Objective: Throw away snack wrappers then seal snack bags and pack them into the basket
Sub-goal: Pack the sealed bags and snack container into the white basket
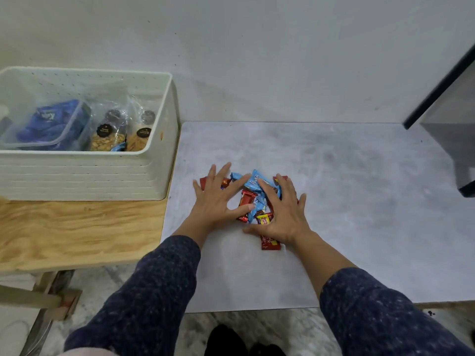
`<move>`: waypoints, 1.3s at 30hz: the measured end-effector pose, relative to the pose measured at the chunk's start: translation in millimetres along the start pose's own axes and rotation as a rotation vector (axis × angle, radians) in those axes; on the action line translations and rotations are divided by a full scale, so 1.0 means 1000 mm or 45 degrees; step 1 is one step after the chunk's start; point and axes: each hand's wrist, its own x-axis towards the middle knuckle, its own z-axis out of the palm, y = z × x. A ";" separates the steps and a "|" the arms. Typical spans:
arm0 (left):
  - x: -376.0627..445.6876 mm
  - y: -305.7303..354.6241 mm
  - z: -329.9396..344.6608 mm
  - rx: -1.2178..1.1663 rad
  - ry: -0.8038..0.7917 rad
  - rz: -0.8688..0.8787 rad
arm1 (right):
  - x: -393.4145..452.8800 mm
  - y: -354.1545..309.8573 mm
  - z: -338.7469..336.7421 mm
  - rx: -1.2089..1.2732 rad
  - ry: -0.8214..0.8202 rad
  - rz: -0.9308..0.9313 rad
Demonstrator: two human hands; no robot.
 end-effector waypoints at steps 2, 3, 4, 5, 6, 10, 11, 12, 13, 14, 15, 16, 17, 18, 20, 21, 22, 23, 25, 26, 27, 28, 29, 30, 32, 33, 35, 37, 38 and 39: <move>0.011 -0.001 0.001 0.027 -0.051 0.064 | 0.009 0.002 0.000 -0.013 -0.015 -0.021; 0.015 -0.001 0.002 0.046 -0.056 0.074 | 0.013 0.003 -0.002 -0.011 -0.018 -0.026; 0.019 -0.002 0.002 0.071 -0.059 0.076 | 0.017 0.003 -0.003 -0.002 -0.015 -0.026; 0.021 -0.003 0.002 0.087 -0.059 0.073 | 0.020 0.003 -0.005 0.005 -0.009 -0.022; 0.023 -0.003 0.001 0.086 -0.052 0.073 | 0.023 0.003 -0.006 0.005 -0.003 -0.018; 0.014 -0.001 -0.001 0.066 0.177 0.171 | 0.028 0.000 -0.009 -0.014 0.037 -0.016; 0.012 0.000 0.000 0.058 0.251 0.174 | 0.028 -0.001 -0.008 -0.034 0.054 -0.029; 0.009 0.001 0.000 0.056 0.301 0.155 | 0.028 -0.003 -0.007 -0.052 0.078 -0.039; 0.007 0.003 0.000 0.067 0.322 0.123 | 0.027 -0.005 -0.005 -0.060 0.110 -0.037; 0.005 0.005 0.000 0.085 0.327 0.091 | 0.025 -0.007 -0.002 -0.061 0.148 -0.026; 0.003 0.006 0.000 0.102 0.328 0.067 | 0.024 -0.010 0.001 -0.060 0.186 -0.008; 0.002 0.007 0.000 0.115 0.329 0.050 | 0.022 -0.012 0.004 -0.062 0.220 0.016; 0.000 0.009 0.000 0.119 0.330 0.035 | 0.021 -0.015 0.006 -0.067 0.250 0.045; -0.002 0.010 -0.001 0.114 0.335 0.019 | 0.019 -0.017 0.008 -0.073 0.277 0.078; -0.006 0.010 -0.004 0.093 0.354 -0.004 | 0.016 -0.020 0.008 -0.090 0.326 0.137; -0.009 0.009 -0.005 0.097 0.357 -0.009 | 0.014 -0.021 0.007 -0.096 0.343 0.152; -0.012 0.008 -0.006 0.113 0.357 -0.015 | 0.013 -0.023 0.007 -0.100 0.352 0.154; -0.015 0.007 -0.007 0.129 0.350 -0.029 | 0.011 -0.025 0.006 -0.105 0.355 0.144; -0.020 0.006 -0.007 0.135 0.327 -0.093 | 0.008 -0.029 0.005 -0.098 0.349 0.105; -0.023 0.006 -0.006 0.131 0.322 -0.125 | 0.007 -0.030 0.004 -0.084 0.344 0.085; -0.026 0.006 -0.005 0.130 0.317 -0.147 | 0.006 -0.031 0.002 -0.071 0.345 0.072; -0.028 0.007 -0.004 0.132 0.312 -0.160 | 0.005 -0.032 0.001 -0.063 0.352 0.067; -0.030 0.008 -0.003 0.133 0.308 -0.171 | 0.004 -0.032 0.000 -0.062 0.358 0.065; -0.031 0.008 -0.003 0.126 0.308 -0.185 | 0.003 -0.032 -0.001 -0.063 0.357 0.066; -0.033 0.010 -0.002 0.105 0.298 -0.227 | 0.001 -0.032 -0.002 -0.053 0.343 0.081; -0.035 0.011 -0.002 0.090 0.292 -0.249 | 0.001 -0.032 -0.003 -0.038 0.334 0.097; -0.040 0.015 0.000 0.055 0.298 -0.271 | -0.001 -0.034 -0.004 0.004 0.321 0.137; -0.045 0.020 0.001 0.031 0.303 -0.277 | -0.004 -0.036 -0.005 0.036 0.323 0.163; -0.047 0.021 0.000 0.022 0.301 -0.286 | -0.005 -0.038 -0.006 0.054 0.326 0.171; -0.049 0.023 -0.001 0.014 0.295 -0.302 | -0.006 -0.039 -0.008 0.072 0.331 0.177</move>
